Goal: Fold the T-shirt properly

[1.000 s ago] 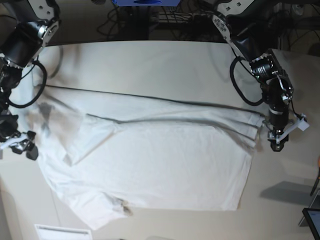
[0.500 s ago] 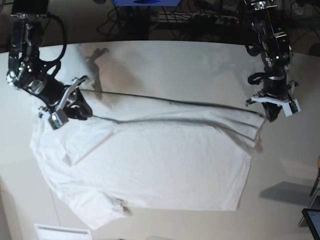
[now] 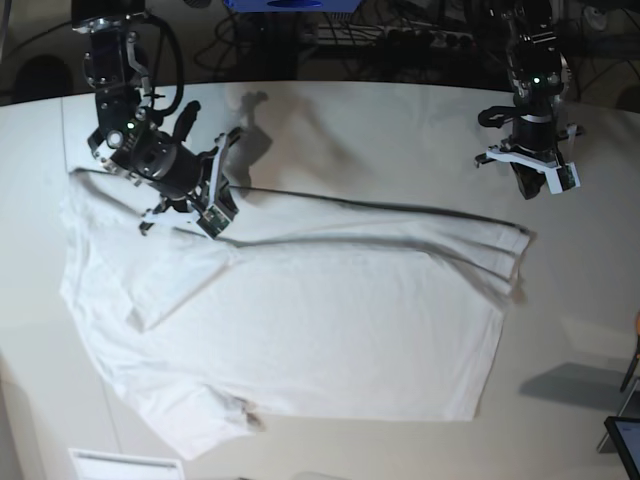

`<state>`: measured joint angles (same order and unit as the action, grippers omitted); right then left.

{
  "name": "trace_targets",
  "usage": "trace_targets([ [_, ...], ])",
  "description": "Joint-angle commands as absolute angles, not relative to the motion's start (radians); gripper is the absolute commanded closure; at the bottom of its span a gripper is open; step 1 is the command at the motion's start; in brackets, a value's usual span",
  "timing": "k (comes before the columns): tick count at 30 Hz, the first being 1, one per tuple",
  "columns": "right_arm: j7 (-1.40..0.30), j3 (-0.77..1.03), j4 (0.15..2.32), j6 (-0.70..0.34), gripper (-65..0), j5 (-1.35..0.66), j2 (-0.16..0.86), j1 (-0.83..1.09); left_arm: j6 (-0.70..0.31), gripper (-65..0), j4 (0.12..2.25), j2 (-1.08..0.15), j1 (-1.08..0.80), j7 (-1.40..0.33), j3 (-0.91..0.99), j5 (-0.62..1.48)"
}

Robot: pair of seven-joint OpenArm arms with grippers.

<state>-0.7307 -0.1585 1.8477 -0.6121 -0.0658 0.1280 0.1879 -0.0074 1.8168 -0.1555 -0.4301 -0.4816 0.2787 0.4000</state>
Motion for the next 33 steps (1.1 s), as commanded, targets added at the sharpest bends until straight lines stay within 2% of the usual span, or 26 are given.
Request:
trace_targets([
  [1, -0.705, -0.171, 1.867, -0.616, -0.1, -0.065, 0.111, 0.177, -0.004, 0.0, 1.837, -0.170, -0.426, -0.456, 0.282, 0.400],
  [10, -0.727, -0.183, 1.862, -0.615, -0.3, 0.143, 0.033, 0.143, -0.002, 0.0, 1.860, -0.160, -0.355, -0.458, 0.274, 0.400],
  [14, -0.717, -0.295, 1.862, -0.615, -0.3, 0.372, 0.039, 0.143, -0.002, 0.0, 1.867, -0.160, -0.406, -0.456, 0.286, 0.400],
  [19, -0.605, -0.386, 1.863, -0.615, -0.7, 0.653, 0.033, 0.162, -0.002, 0.0, 1.867, -0.154, -0.479, -0.456, 0.346, 0.400],
  [22, -0.578, -0.435, 1.870, -0.615, -7.3, 0.728, 0.019, 0.163, -0.002, 0.0, 1.870, -0.156, -0.510, -0.456, 0.371, 0.400],
  [25, -0.578, -0.473, 1.902, -0.615, -17.4, 0.754, -0.005, 0.159, -0.002, 0.0, 1.871, -0.156, -0.527, -0.456, 0.384, 0.400],
  [28, -0.578, -0.519, 1.931, -0.615, -24.7, 0.762, -0.028, 0.156, -0.002, 0.0, 1.871, -0.156, -0.530, -0.456, 0.386, 0.400],
  [30, -0.578, -0.570, 1.929, -0.615, -28.4, 0.806, -0.033, 0.137, -0.002, 0.0, 1.874, -0.156, -0.541, -0.455, 0.386, 0.400],
  [33, -0.582, -0.634, 1.894, -0.613, -30.5, 0.880, -0.061, 0.114, -0.002, 0.0, 1.876, -0.156, -0.541, -0.455, 0.384, 0.400],
])
